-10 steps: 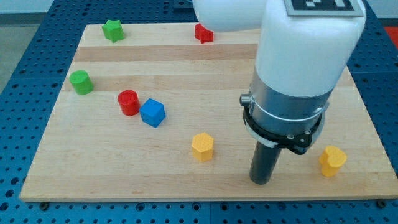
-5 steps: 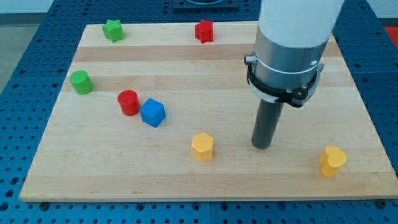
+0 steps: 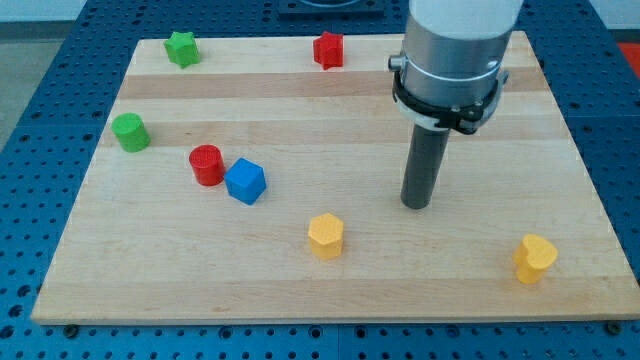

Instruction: Push the blue cube parallel right to the red circle

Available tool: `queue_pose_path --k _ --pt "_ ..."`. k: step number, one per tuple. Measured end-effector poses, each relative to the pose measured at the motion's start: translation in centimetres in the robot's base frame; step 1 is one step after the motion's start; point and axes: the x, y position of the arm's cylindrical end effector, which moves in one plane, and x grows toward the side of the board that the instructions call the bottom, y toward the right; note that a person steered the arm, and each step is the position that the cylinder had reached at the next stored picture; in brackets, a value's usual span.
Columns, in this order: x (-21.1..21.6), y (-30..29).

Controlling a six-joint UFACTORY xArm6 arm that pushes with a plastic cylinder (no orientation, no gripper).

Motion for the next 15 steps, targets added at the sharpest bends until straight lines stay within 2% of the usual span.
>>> queue_pose_path --k 2,6,9,11,14,15 --pt "-1.4 -1.3" --pt "-1.1 -9.2" --pt "-1.1 -10.0" --pt "1.5 -10.0" --pt "9.7 -11.4" --pt "10.5 -12.6"
